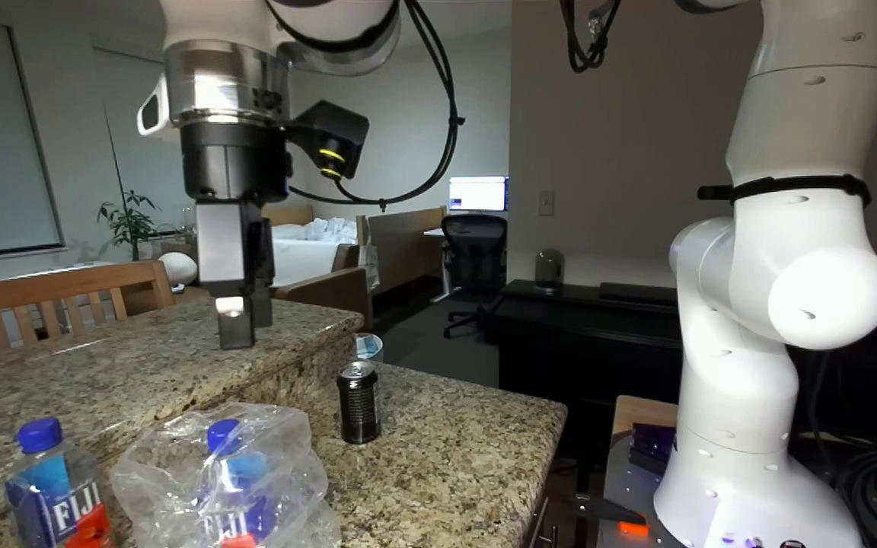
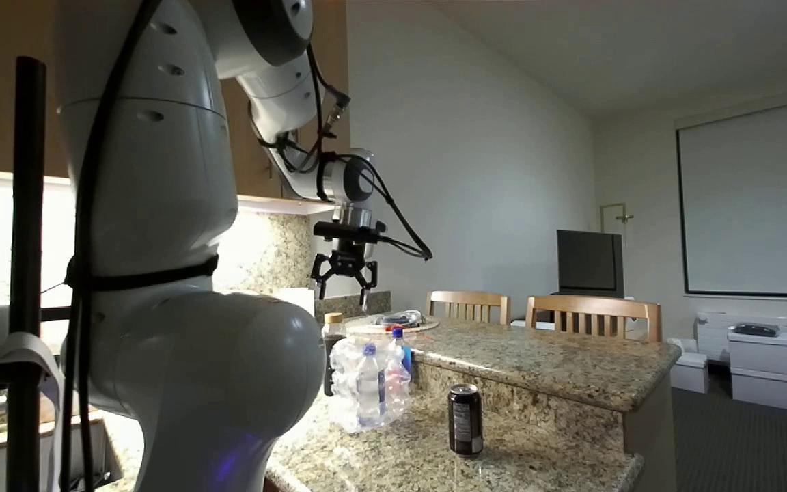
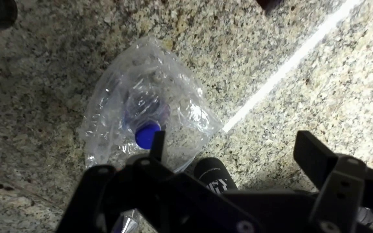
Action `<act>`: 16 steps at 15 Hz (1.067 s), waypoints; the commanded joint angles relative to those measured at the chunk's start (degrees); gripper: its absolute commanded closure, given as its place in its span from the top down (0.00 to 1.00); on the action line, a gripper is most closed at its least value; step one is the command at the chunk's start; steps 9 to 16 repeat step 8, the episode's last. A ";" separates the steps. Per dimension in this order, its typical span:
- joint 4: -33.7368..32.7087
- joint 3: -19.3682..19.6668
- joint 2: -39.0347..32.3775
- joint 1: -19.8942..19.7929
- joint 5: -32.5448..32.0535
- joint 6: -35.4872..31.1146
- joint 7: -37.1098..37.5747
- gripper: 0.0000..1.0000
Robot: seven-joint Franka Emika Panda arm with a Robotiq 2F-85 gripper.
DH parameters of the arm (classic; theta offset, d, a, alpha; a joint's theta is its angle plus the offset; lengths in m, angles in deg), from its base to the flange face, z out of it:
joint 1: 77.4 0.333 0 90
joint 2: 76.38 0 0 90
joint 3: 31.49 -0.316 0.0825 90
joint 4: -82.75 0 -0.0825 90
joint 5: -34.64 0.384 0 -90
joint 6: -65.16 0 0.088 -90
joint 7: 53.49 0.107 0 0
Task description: Put the plastic bag around one of the water bottles on the counter
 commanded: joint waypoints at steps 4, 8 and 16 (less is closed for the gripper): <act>-0.19 1.99 3.23 -0.54 0.01 5.11 0.04 1.00; -0.05 2.09 3.67 -0.54 0.01 5.32 0.04 1.00; -0.05 2.09 3.67 -0.54 0.01 5.32 0.04 1.00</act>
